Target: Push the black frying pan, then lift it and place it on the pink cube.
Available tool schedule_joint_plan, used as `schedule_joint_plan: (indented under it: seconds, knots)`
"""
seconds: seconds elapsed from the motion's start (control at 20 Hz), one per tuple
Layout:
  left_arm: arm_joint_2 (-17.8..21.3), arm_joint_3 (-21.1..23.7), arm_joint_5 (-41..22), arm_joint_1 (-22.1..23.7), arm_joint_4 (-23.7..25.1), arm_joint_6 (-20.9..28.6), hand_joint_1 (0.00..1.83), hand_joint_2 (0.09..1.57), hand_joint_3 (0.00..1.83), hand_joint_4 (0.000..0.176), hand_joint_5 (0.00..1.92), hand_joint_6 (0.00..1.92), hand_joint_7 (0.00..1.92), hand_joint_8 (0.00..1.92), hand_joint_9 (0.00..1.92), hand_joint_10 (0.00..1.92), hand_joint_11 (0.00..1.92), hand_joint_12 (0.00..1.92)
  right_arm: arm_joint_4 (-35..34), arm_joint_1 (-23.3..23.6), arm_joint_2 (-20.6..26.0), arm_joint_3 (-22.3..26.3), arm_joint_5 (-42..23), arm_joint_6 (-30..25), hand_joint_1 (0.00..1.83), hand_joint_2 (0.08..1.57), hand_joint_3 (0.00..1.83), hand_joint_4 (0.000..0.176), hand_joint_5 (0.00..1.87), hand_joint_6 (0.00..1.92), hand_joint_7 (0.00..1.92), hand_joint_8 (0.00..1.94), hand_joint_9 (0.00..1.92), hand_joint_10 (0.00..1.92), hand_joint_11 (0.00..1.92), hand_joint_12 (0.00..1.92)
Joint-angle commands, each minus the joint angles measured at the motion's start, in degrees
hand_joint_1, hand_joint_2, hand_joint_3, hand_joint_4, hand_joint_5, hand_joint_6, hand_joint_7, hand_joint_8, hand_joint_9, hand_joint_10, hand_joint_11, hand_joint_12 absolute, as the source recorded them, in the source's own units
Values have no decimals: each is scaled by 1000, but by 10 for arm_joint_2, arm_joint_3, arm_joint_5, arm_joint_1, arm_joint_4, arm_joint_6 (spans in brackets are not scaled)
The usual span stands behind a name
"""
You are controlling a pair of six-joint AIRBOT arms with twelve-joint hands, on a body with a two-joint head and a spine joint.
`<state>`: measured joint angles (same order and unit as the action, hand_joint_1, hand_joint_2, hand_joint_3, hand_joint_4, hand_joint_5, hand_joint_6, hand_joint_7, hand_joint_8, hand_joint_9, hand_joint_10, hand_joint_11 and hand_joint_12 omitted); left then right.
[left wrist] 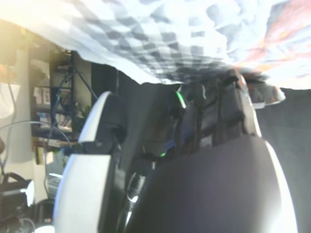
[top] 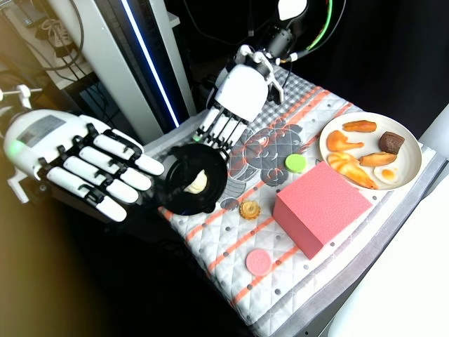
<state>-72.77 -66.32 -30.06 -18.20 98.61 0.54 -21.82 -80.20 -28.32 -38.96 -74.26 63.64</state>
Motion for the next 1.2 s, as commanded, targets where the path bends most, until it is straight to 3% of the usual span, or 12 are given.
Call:
schedule_joint_plan:
  seconds: [0.0, 0.15, 0.2, 0.25, 0.3, 0.4, 0.45, 0.6, 0.7, 0.85, 1.05, 1.15]
  knots:
    - [7, -2, -3, -4, -25, 8, 840, 1181, 0, 46, 123, 649, 255, 37, 136, 17, 0, 187, -8, 0, 5, -4, -69, -5, 314, 1249, 0, 19, 0, 0, 0, 0, 0, 0, 0, 592]
    - [38, 3, 6, -16, -26, 26, 454, 1271, 10, 0, 158, 1000, 387, 46, 272, 52, 0, 626, -10, -7, 7, -1, -69, -16, 334, 1257, 1, 11, 0, 0, 0, 0, 0, 0, 0, 490]
    - [50, 6, 8, -18, -26, 29, 574, 1426, 14, 120, 362, 1659, 539, 99, 402, 122, 0, 1043, -14, -14, 11, 4, -70, -17, 342, 1248, 0, 11, 0, 0, 0, 0, 21, 9, 0, 699]
    - [62, 11, 11, -21, -27, 32, 574, 1426, 14, 120, 362, 1659, 539, 99, 402, 122, 0, 1043, -19, -30, 17, 10, -79, -19, 342, 1248, 0, 11, 0, 0, 0, 0, 21, 9, 0, 699]
    - [79, 18, 14, -22, -31, 33, 798, 1400, 0, 36, 490, 1700, 612, 288, 484, 296, 0, 1285, -34, -72, 25, 21, -117, -37, 369, 1235, 0, 3, 0, 0, 0, 0, 36, 13, 0, 816]
    - [93, 25, 15, -15, -36, 33, 756, 1415, 0, 68, 468, 1737, 552, 350, 440, 357, 0, 1277, -39, -101, 27, 31, -145, -72, 390, 1226, 0, 0, 0, 0, 3, 1, 54, 19, 0, 884]
    - [103, 29, 17, -12, -44, 28, 529, 1415, 0, 0, 241, 1299, 462, 336, 354, 348, 0, 1155, -40, -107, 24, 33, -145, -78, 418, 1207, 0, 0, 0, 0, 31, 6, 88, 33, 0, 976]
    - [131, 40, 20, -15, -127, -35, 583, 1378, 0, 0, 207, 863, 335, 80, 143, 266, 0, 761, -45, -111, 13, 35, -118, -78, 565, 1165, 0, 0, 0, 0, 32, 2, 72, 23, 0, 932]
    - [144, 47, 16, -10, -156, -58, 745, 1344, 0, 0, 309, 853, 429, 68, 204, 314, 0, 992, -45, -111, 5, 27, -94, -78, 602, 1145, 0, 0, 0, 0, 33, 1, 80, 24, 0, 1063]
    - [164, 57, 17, -5, -201, -101, 962, 1340, 0, 0, 511, 1474, 550, 84, 255, 551, 0, 1272, -55, -111, -8, 8, -44, -78, 677, 1141, 0, 0, 0, 0, 31, 3, 75, 24, 0, 1296]
    - [183, 64, 23, -4, -231, -128, 879, 1406, 1, 0, 482, 1712, 509, 84, 119, 810, 0, 1380, -77, -113, -20, -6, -2, -76, 720, 1142, 0, 0, 0, 0, 18, 4, 49, 15, 0, 1036]
    - [188, 67, 24, -4, -244, -140, 927, 1329, 0, 0, 270, 996, 496, 62, 177, 694, 0, 1270, -85, -113, -30, -18, 22, -75, 734, 1143, 0, 0, 0, 0, 23, 2, 60, 17, 0, 1001]
